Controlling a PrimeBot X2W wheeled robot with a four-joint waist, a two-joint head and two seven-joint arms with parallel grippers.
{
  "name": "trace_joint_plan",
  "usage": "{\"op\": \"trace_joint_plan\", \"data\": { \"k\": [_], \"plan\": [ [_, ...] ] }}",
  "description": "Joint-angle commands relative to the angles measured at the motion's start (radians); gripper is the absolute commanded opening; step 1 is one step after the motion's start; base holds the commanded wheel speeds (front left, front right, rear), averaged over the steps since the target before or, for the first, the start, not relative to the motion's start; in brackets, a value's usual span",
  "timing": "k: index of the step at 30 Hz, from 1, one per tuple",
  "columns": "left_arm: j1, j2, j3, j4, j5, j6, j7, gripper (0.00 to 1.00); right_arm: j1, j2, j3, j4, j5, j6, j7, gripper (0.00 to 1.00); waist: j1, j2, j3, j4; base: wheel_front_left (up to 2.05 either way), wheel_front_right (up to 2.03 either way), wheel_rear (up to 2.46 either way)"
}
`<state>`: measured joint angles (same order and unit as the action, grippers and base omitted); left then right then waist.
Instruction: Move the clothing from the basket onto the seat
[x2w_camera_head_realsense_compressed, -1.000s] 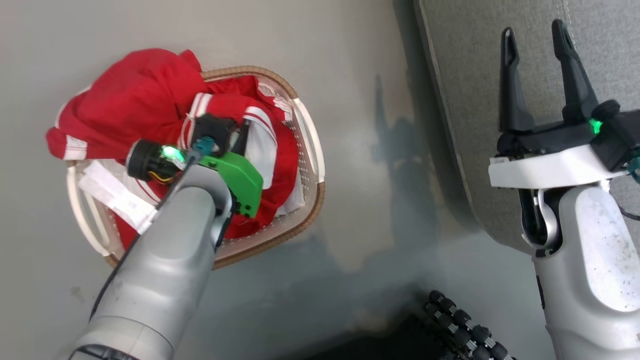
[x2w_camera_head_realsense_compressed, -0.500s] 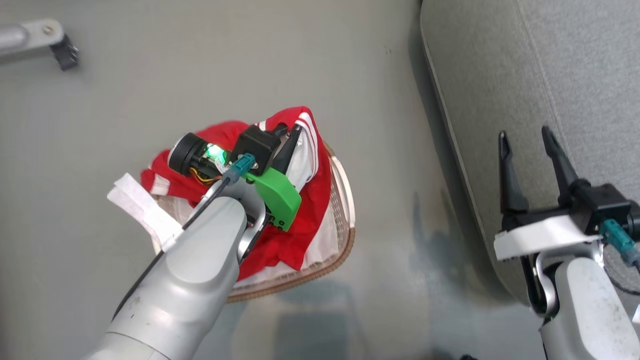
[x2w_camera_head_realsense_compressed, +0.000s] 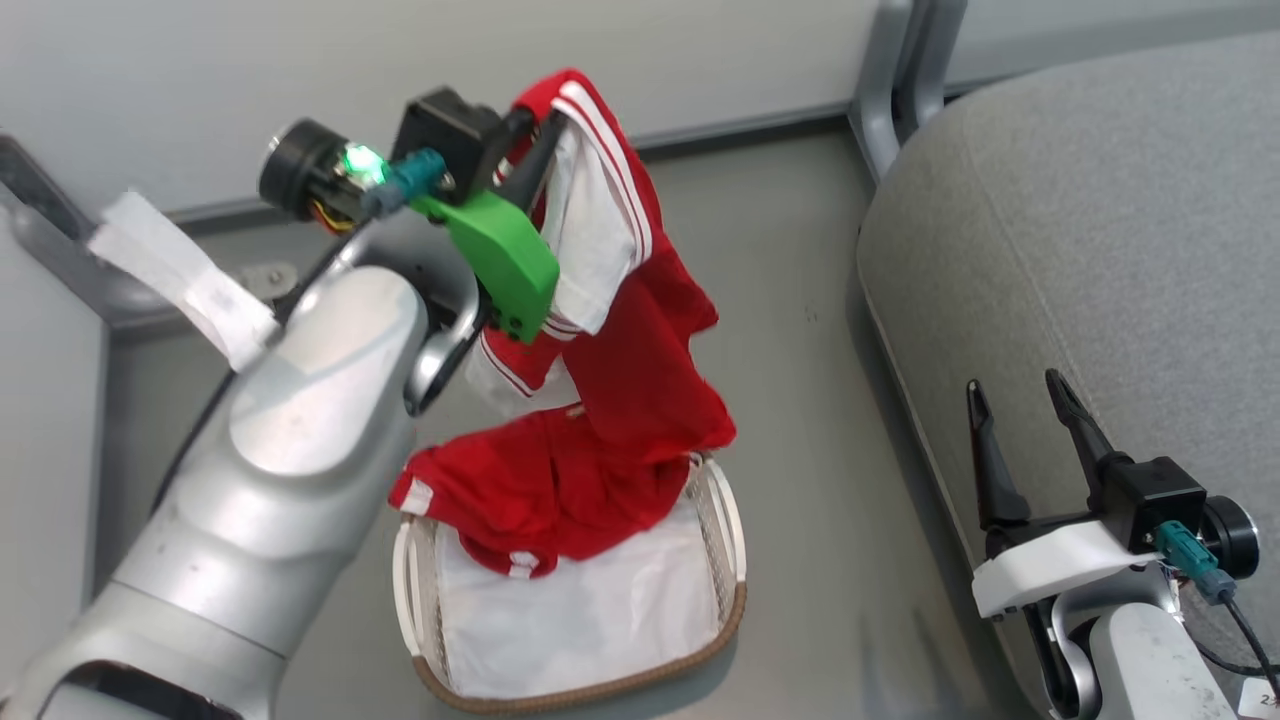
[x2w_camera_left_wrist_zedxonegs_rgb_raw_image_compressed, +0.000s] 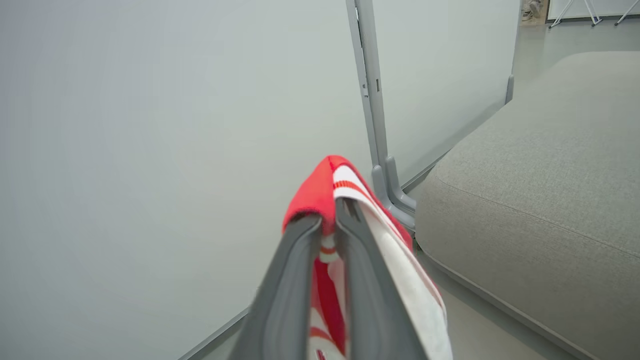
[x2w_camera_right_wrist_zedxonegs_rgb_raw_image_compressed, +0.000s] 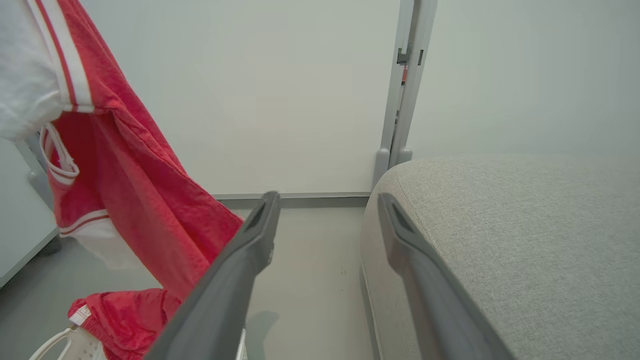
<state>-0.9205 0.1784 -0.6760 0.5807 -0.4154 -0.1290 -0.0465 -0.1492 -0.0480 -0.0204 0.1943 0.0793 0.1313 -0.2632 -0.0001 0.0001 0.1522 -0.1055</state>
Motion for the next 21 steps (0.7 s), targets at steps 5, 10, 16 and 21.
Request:
{"op": "trace_joint_plan", "data": {
  "k": [5,10,16,21],
  "plan": [
    [-0.085,0.023,-0.013,-0.026,-0.051,-0.002,0.042,0.0,-0.011,-0.004,0.045,0.002,-0.006,-0.001,-0.002,1.0,0.0001,-0.0001,-0.137,0.002,0.0,0.0,0.0],
    [-0.142,0.037,-0.038,-0.037,-0.09,-0.002,0.06,0.0,-0.048,-0.004,0.092,0.003,-0.007,-0.001,-0.002,1.0,0.0001,-0.0001,-0.147,-0.004,0.0,0.0,0.0],
    [-0.168,0.038,-0.062,-0.031,-0.126,-0.002,0.053,0.0,-0.112,-0.004,0.22,0.027,0.021,-0.001,-0.002,1.0,0.0001,-0.0001,-0.153,-0.003,0.0,0.0,0.0],
    [-0.174,0.024,-0.092,-0.027,-0.157,-0.002,0.056,0.0,-0.188,-0.004,0.334,0.073,0.041,-0.001,-0.002,1.0,0.0001,-0.0001,-0.162,0.015,0.0,0.0,0.0]
  ]
}}
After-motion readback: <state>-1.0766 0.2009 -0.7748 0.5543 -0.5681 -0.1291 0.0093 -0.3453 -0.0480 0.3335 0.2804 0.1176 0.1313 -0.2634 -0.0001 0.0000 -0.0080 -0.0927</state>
